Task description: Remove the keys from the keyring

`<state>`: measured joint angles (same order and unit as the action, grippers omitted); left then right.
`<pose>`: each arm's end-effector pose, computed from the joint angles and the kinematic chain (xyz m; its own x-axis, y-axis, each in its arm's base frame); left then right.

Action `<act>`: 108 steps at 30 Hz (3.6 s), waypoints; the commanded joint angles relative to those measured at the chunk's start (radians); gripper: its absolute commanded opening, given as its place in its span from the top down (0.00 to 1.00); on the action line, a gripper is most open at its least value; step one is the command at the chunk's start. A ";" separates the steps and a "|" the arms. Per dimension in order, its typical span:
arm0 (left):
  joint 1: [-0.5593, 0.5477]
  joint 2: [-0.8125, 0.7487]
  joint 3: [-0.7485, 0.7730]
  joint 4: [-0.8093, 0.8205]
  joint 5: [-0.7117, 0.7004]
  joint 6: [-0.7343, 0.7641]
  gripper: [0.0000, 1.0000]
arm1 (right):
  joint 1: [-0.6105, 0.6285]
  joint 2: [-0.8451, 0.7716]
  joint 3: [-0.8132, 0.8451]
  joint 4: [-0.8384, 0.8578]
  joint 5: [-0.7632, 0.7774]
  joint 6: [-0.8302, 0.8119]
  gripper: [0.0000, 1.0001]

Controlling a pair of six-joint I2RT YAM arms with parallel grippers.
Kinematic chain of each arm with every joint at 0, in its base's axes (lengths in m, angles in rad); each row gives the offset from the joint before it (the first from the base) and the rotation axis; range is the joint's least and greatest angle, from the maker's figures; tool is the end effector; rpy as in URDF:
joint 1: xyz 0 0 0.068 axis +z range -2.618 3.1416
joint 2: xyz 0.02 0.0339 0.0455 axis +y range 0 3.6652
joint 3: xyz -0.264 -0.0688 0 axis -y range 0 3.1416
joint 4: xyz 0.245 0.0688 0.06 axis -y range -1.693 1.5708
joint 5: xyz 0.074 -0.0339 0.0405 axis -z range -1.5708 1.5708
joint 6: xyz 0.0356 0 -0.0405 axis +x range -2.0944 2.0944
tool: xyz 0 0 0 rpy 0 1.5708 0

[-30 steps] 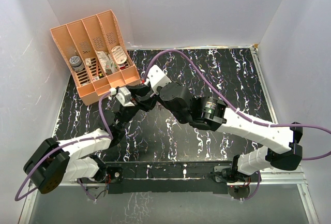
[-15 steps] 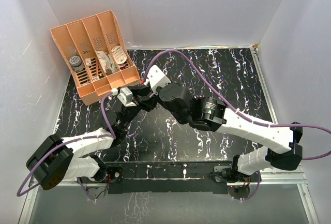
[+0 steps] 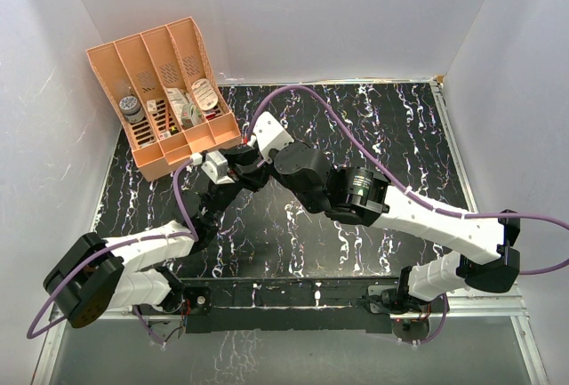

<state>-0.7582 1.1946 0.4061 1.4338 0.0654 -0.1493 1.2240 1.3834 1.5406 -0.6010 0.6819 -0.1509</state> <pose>0.1623 -0.1569 0.2934 0.3241 -0.5114 -0.7959 0.7810 0.6194 -0.0800 0.1214 0.2700 0.4269 -0.0636 -0.5194 -0.8522 -0.5525 0.7294 -0.4033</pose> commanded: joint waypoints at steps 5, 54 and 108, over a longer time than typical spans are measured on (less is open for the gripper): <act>-0.012 -0.050 0.023 0.032 -0.019 0.027 0.65 | 0.005 -0.017 0.004 0.071 0.016 0.008 1.00; -0.026 -0.061 0.032 0.007 -0.014 0.058 0.83 | 0.005 -0.031 -0.008 0.076 0.021 0.014 1.00; -0.035 -0.442 0.256 -1.003 0.503 0.614 1.00 | 0.017 0.118 0.397 -0.299 0.129 -0.073 1.00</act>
<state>-0.7715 0.8135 0.6422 0.5056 0.3340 0.4515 1.2652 1.5436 1.8927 -1.0122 0.7151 -0.2173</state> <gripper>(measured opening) 0.097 0.033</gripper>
